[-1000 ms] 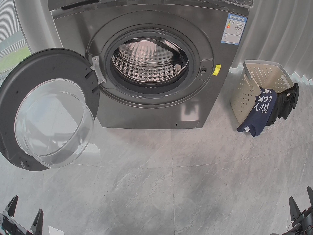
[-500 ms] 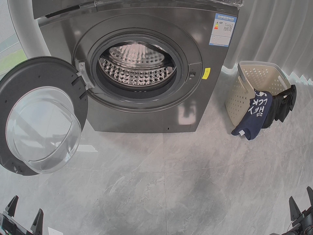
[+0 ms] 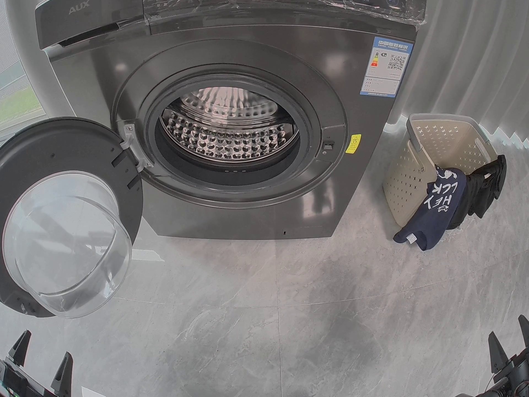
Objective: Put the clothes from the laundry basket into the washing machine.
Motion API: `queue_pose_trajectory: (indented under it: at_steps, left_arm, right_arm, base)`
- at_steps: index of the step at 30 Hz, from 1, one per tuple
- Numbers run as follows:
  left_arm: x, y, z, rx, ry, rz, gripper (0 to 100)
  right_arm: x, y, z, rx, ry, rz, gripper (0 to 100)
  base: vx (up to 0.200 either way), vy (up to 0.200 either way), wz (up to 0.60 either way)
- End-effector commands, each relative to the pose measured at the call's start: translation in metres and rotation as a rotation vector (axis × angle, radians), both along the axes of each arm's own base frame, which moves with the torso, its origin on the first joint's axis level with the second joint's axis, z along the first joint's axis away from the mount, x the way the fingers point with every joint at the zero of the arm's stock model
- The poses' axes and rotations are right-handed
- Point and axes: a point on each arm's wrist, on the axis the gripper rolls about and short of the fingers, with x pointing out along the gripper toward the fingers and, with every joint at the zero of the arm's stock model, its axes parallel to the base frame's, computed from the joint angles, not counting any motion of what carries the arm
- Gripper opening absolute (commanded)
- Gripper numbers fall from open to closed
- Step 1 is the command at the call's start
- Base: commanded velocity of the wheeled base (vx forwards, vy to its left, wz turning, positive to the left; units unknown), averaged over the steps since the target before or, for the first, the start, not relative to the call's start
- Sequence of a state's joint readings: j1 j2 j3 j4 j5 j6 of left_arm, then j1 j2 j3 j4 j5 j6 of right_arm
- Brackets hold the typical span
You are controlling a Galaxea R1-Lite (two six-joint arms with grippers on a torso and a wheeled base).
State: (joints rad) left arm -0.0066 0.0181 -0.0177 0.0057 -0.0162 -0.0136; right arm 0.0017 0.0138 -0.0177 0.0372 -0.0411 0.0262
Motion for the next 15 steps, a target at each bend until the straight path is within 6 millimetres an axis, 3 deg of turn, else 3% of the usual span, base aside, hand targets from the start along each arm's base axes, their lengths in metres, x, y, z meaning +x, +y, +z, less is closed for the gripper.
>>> queue_pose_trajectory:
  at_steps: [1, 15]
  left_arm:
    - [-0.0001, 0.0, -0.0053, 0.0, 0.0, 0.0, 100]
    - [-0.0001, 0.0, -0.0052, 0.0, -0.002, 0.001, 100]
  right_arm:
    - [-0.0009, 0.0, -0.0011, 0.0, -0.01, -0.001, 100]
    - [-0.0009, 0.0, -0.0009, 0.0, -0.012, -0.001, 100]
  base:
    - [0.0, -0.2, 0.0]
    - [0.0, -0.2, 0.0]
